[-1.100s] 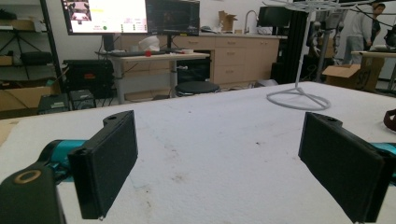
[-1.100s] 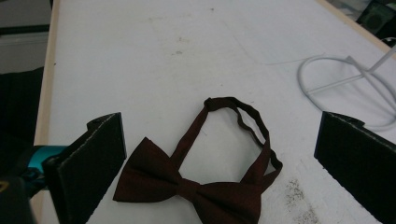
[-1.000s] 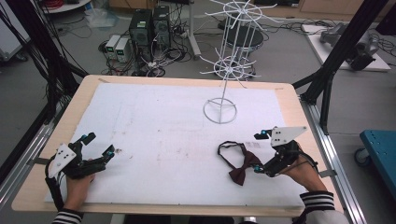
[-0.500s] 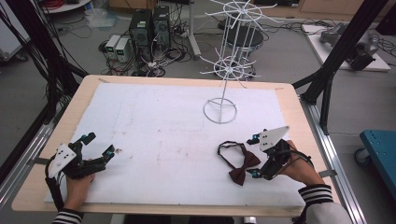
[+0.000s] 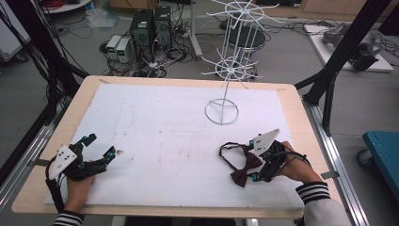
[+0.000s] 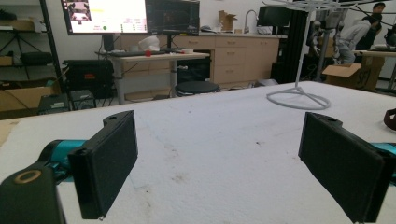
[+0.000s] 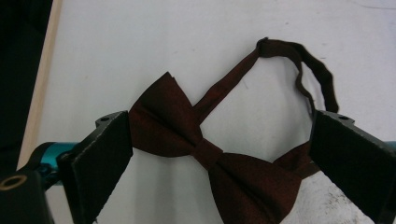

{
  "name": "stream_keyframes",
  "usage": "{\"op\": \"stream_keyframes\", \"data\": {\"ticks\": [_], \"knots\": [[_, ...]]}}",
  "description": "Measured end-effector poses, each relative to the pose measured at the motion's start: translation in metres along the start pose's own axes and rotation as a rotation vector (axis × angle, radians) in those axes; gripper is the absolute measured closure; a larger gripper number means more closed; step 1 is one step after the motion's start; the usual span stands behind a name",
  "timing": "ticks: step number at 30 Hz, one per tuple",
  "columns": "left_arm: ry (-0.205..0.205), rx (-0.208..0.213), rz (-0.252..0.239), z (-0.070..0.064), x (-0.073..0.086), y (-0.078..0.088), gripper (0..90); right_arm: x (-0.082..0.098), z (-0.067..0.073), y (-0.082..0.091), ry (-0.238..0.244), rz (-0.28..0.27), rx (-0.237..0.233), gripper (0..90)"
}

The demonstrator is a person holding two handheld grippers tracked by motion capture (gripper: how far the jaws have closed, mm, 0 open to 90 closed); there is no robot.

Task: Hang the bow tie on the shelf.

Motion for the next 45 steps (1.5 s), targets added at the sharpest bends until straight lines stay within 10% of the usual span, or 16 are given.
{"op": "stream_keyframes", "data": {"ticks": [30,45], "knots": [[0.000,0.000,0.000,0.000,0.000,0.000,12.1,0.005,-0.003,-0.019,0.121,0.237,-0.047,29.8],[0.001,0.000,0.000,0.000,0.000,0.000,12.1,0.005,-0.003,-0.020,0.138,0.264,-0.083,51.3]]}}
Point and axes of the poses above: each handheld gripper's, and its own axes: y roughly backward along the jaws, x roughly out of its underside, z roughly to its left, the point moved 5 cm from there along -y, roughly forward along the jaws, and after that the axes turned 5 degrees about -y, right-handed, at the moved point
